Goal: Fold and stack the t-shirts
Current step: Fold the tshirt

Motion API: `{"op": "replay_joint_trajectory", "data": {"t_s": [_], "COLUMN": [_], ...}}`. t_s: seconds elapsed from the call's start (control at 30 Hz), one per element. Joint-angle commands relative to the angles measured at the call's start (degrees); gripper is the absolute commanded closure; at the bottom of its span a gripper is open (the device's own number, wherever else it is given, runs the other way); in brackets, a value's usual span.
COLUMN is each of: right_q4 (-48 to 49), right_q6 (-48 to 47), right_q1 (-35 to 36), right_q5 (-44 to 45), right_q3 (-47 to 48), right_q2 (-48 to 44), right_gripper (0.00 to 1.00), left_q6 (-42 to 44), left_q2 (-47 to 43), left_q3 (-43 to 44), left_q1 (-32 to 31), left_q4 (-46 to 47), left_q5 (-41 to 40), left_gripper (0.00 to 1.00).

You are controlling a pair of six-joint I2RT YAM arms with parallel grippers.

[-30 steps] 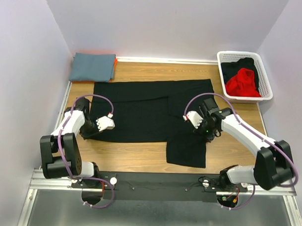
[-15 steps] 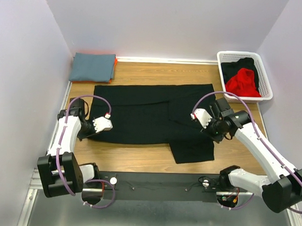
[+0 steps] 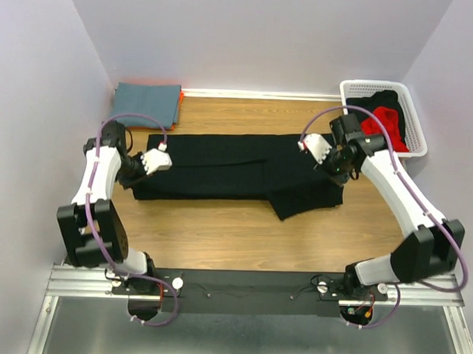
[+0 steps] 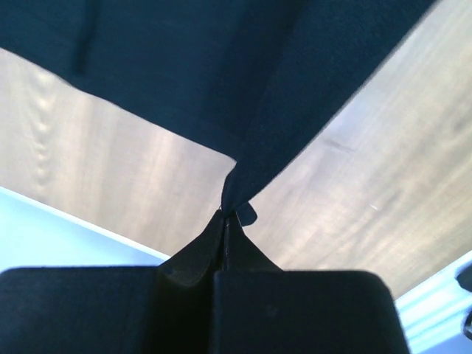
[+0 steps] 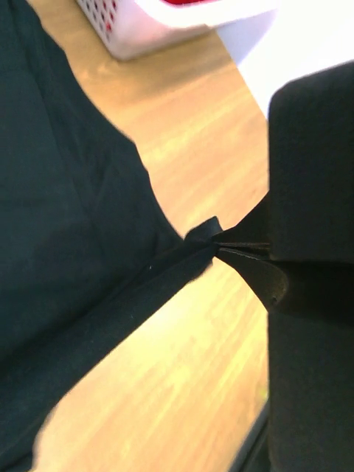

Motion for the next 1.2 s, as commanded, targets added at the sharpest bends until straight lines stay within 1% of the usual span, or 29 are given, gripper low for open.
{"op": "replay_joint_trajectory", "data": {"t_s": [0.0,0.03,0.2,0.43,0.7,0.97,1.17], "right_q4": [0.7,0.8,1.0,1.1,1.4,2.6,2.6], "right_q6": [-5.0,-5.2,-6.3,-6.6,-7.4,-7.7,-7.6], "right_q1": [-3.3,-3.8,-5.3,-5.4,-5.4,-5.9,-6.2], "right_q5": [0.4,-0.1,-1.0,-1.2,-0.6,0.3,0.2], "right_q3": [5.6,6.8,13.2,19.5,21.3,21.0,24.0], "right_q2": [5.4,7.9,14.1,21.2,25.6,27.4,29.4], "right_gripper": [0.99,0.99,0.99,0.99,0.99,0.99,0.99], "left_q6": [-3.2,-4.2,-5.8,-7.6,-9.5,-10.3,-10.4], "left_q2": [5.4,6.4,12.8,18.0,20.7,22.4,23.3], "left_q3": [5.9,7.9,13.2,16.4,17.5,18.8,20.7], "left_q1": [0.5,0.4,0.3,0.0,-1.6,-2.8,-2.8], "left_q4": [1.3,1.7,2.7,4.5,6.2,6.8,6.6], "left_q5": [3.8,3.8,3.9,4.2,3.7,3.1,2.4], "left_gripper": [1.00,1.00,1.00,1.00,1.00,1.00,1.00]}}
